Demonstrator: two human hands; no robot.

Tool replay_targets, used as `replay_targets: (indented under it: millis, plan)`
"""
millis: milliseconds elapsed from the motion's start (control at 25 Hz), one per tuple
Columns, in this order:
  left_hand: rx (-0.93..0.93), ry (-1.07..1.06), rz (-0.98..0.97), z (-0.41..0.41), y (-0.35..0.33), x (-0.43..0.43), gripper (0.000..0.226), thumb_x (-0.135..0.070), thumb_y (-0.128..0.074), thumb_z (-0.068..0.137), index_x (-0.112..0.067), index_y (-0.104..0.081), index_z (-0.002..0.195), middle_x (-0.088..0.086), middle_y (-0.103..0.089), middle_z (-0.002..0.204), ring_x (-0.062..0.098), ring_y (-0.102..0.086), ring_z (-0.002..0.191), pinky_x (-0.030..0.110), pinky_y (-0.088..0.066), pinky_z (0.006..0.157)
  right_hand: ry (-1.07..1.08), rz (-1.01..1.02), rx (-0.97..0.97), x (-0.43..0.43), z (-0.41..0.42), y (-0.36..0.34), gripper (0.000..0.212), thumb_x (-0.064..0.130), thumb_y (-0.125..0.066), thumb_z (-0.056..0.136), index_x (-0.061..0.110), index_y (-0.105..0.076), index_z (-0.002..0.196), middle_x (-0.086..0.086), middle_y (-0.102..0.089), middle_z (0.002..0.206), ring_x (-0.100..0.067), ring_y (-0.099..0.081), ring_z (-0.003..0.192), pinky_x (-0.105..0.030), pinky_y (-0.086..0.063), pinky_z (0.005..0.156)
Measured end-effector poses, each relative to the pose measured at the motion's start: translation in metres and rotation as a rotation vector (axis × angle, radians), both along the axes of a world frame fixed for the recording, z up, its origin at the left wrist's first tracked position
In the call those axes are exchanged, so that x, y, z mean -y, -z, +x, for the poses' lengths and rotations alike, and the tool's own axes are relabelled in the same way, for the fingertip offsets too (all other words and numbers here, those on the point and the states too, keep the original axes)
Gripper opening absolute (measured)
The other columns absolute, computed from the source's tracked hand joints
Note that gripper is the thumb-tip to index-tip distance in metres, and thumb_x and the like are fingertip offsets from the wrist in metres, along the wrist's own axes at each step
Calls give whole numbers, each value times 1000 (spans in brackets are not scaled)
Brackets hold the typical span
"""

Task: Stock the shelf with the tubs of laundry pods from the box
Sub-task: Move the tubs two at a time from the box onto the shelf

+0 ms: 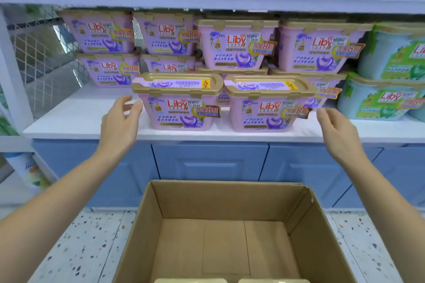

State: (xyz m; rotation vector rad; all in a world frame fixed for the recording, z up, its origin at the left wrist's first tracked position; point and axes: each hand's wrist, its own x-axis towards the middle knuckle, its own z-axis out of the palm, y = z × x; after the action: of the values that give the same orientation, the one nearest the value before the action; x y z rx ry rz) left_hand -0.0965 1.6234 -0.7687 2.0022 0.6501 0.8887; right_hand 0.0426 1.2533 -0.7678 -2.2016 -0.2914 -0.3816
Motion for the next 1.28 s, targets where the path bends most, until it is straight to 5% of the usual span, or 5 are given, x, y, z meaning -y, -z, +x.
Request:
replay_targets:
  millis: [160, 400, 880, 1120, 1280]
  plan:
    - [60, 123, 168, -45, 46, 38, 45, -29, -46, 87, -8, -45, 126, -1, -53, 117, 15, -54, 94, 14, -40, 76, -28, -100, 30, 25, -39, 48, 58, 48, -34, 86, 10, -53, 125, -10, -60, 123, -28, -52, 116, -34, -37, 89]
    - [-336, 339, 149, -120, 157, 84, 46, -27, -53, 87, -13, -43, 129, -2, -58, 108, 19, -58, 100, 37, -47, 89, -80, -271, -230, 55, -120, 153, 45, 38, -43, 91, 7, -55, 122, -12, -60, 124, -29, -53, 118, -33, -37, 94]
    - [-1055, 238, -226, -159, 246, 95, 69, -24, -57, 88, 2, -24, 142, 24, -36, 146, 36, -35, 134, 36, -30, 105, -109, -552, -938, 73, -150, 247, 69, 32, -51, 91, -2, -20, 143, -26, -34, 145, -37, -36, 133, -35, -30, 106]
    - [-1221, 78, -673, -158, 255, 104, 56, -28, -54, 91, 8, -39, 131, 24, -51, 128, 35, -50, 102, 39, -38, 82, -32, -412, -1292, 84, -143, 271, 51, 33, -55, 89, -7, -54, 120, -20, -58, 126, -35, -56, 115, -34, -43, 94]
    - [-1143, 51, -962, -160, 266, 98, 47, -32, -49, 93, 0, -46, 127, 10, -57, 83, 23, -54, 71, 45, -48, 81, 26, -285, -1334, 85, -142, 268, 46, 26, -56, 90, -6, -50, 122, -22, -57, 126, -35, -55, 114, -44, -44, 95]
